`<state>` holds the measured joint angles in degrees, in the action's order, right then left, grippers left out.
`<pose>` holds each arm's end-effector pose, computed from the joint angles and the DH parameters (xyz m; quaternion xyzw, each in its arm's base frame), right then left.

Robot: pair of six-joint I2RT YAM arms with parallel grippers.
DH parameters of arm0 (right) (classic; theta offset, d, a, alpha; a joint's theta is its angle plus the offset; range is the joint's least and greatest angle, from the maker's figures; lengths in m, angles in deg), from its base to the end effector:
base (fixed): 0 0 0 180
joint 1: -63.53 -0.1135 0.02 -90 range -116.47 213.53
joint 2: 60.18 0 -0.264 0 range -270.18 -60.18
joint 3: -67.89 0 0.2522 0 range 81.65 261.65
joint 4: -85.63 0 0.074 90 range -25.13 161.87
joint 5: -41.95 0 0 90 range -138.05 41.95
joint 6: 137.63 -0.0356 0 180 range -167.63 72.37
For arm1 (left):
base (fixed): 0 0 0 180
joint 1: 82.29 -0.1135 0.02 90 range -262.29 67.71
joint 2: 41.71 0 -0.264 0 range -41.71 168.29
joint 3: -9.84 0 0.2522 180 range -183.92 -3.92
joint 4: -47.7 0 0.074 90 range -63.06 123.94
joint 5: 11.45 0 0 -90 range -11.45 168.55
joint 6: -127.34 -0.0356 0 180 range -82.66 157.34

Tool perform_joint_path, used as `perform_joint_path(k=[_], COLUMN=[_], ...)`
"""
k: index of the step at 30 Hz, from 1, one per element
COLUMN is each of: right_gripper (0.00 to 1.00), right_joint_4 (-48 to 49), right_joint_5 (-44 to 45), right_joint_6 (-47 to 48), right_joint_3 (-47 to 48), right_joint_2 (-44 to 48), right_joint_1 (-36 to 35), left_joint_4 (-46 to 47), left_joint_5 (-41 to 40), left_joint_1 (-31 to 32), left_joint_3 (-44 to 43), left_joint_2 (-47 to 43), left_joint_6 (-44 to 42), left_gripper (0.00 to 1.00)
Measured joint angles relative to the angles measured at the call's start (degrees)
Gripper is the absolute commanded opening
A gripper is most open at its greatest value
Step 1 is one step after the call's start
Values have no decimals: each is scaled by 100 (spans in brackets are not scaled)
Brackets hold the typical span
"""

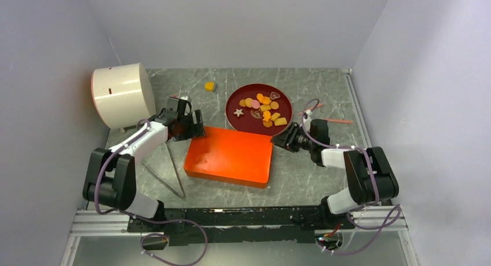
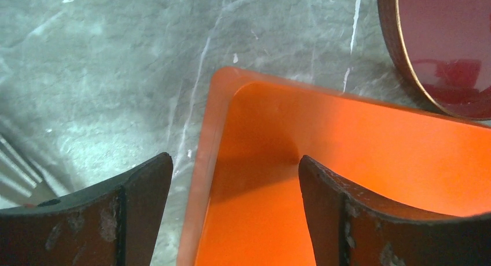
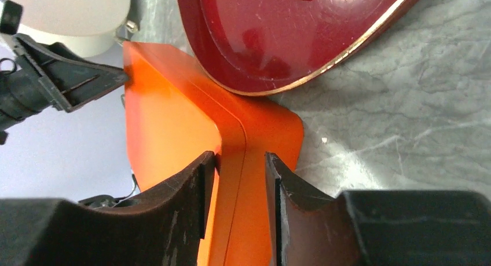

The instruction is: Pack the cookies

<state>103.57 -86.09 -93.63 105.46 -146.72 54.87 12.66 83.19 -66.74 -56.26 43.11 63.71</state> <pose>0.2508 0.0604 0.1342 0.1115 0.8310 0.4657 0.2831 0.2880 -0.0831 0.2072 -0.0770 0.9466 -0.1471 0.2764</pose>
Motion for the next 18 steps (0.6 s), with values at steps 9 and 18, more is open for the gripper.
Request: perform_joint_path(k=[9, 18], right_gripper=[56, 57], right_joint_4=[-1709, -2944], right_joint_5=[157, -177], right_joint_6=[442, 765], right_joint_3=[66, -181], right_joint_2=[1443, 2940], right_joint_1=[-11, -70], left_joint_4=[-610, -1150], left_joint_5=[-289, -264], left_joint_1=[0, 0], left_joint_3=[42, 907], left_joint_2=[-909, -2013], left_joint_6=[-39, 7], left_gripper=[82, 78])
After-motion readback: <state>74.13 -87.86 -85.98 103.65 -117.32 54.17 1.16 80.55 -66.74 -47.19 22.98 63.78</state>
